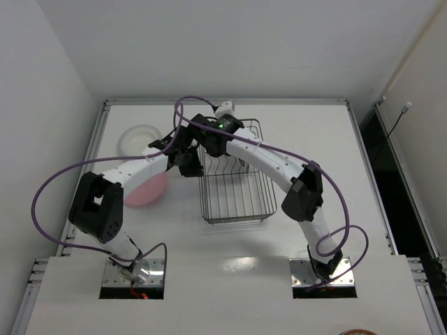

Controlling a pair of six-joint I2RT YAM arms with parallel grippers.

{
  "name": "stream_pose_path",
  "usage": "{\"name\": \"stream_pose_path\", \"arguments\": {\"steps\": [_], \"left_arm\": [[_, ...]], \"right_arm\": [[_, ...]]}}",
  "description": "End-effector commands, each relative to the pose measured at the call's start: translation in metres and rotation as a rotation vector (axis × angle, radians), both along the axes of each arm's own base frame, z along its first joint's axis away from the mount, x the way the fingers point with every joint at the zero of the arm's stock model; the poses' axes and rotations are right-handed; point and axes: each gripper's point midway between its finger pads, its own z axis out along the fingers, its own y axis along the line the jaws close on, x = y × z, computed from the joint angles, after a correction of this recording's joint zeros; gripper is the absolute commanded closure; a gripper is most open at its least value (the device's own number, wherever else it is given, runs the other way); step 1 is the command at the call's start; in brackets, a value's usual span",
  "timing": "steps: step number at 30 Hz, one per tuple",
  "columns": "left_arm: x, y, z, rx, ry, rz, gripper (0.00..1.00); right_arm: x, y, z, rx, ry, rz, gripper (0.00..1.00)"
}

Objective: Load the plates into the dish rack

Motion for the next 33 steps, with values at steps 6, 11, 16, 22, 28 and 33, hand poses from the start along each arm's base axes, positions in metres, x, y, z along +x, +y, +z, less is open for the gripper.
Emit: {"name": "stream_pose_path", "arguments": {"steps": [6,11,16,22,28,33], "left_arm": [[0.005,-0.021,0.033,-0.097,-0.060,-0.019,0.93],[0.006,-0.021,0.035,-0.097,-0.060,-0.019,0.92],[0.006,-0.021,0.037,-0.092,-0.064,-0.027,0.89],[0.006,-0.020,0.037,-0.084,-0.070,-0.041,0.76],[0.005,-0.018,0.035,-0.068,-0.069,-0.045,0.71],[0.005,-0.018,0.031,-0.053,-0.050,-0.052,0.66]], "right_arm": [[-0.006,0.002,-0.016,-0.040,0.057,-0.002,1.00],[-0.011,0.007,-0.040,-0.026,0.113,-0.013,1.00],[-0.012,0.014,-0.044,0.057,0.132,-0.013,0.86],[-0.005,0.017,-0.018,0.175,0.109,0.012,0.62],[0.001,0.009,0.031,0.271,0.025,0.008,0.55],[-0.007,0.003,0.094,0.393,-0.088,0.079,0.53]]}}
